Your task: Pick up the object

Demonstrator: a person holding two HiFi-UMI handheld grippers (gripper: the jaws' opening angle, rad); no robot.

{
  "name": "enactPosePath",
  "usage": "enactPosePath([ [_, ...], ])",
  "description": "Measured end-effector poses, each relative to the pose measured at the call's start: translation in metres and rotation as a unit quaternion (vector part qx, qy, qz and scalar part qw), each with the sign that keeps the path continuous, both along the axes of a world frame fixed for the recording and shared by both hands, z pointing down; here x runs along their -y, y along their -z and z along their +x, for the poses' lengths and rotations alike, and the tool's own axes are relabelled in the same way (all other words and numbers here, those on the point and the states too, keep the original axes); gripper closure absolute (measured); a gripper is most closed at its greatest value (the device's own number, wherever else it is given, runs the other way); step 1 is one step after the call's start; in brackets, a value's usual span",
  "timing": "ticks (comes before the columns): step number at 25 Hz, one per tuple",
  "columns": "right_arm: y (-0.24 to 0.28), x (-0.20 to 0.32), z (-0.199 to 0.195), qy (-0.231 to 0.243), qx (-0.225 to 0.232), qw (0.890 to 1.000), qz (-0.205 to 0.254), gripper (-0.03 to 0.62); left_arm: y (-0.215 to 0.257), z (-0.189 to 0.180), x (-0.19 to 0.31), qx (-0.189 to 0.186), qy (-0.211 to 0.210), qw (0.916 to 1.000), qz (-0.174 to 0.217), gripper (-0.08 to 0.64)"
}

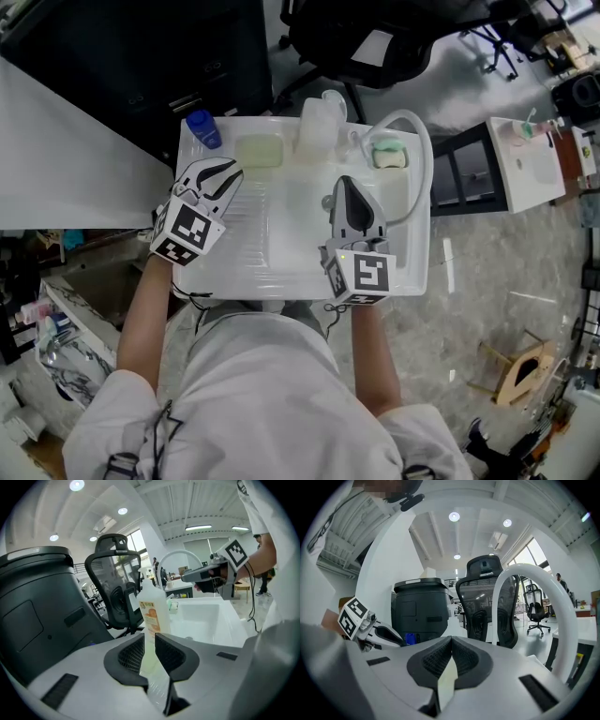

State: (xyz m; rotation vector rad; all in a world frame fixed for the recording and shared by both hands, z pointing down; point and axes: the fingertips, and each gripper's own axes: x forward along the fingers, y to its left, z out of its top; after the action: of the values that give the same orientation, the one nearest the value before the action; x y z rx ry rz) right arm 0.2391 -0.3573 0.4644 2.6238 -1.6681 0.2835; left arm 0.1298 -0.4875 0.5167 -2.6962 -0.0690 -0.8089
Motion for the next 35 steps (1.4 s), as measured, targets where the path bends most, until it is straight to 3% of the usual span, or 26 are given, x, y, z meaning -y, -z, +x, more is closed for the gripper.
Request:
enactPosePath([
  [9, 0.001, 0.005, -0.001, 0.004, -0.001, 1.0, 0.012, 0.586, -0.05, 0.015, 0.0, 0.067, -0.045, 0.9962, 0.032, 0.495],
  [22, -0.004, -0.001, 0.007, -0.006, -0.002, 1.0, 0.006, 0.586, -0.102, 0.034, -0.006, 0.144, -0.097, 0.9829, 0.061, 0.495],
  [35, -0.021, 0.005, 0.015, -0.004, 0.012, 1.0, -0.007, 0.586, -0.151, 0.049, 0.0, 0.189, -0.11, 0.9746, 0.048, 0.489],
])
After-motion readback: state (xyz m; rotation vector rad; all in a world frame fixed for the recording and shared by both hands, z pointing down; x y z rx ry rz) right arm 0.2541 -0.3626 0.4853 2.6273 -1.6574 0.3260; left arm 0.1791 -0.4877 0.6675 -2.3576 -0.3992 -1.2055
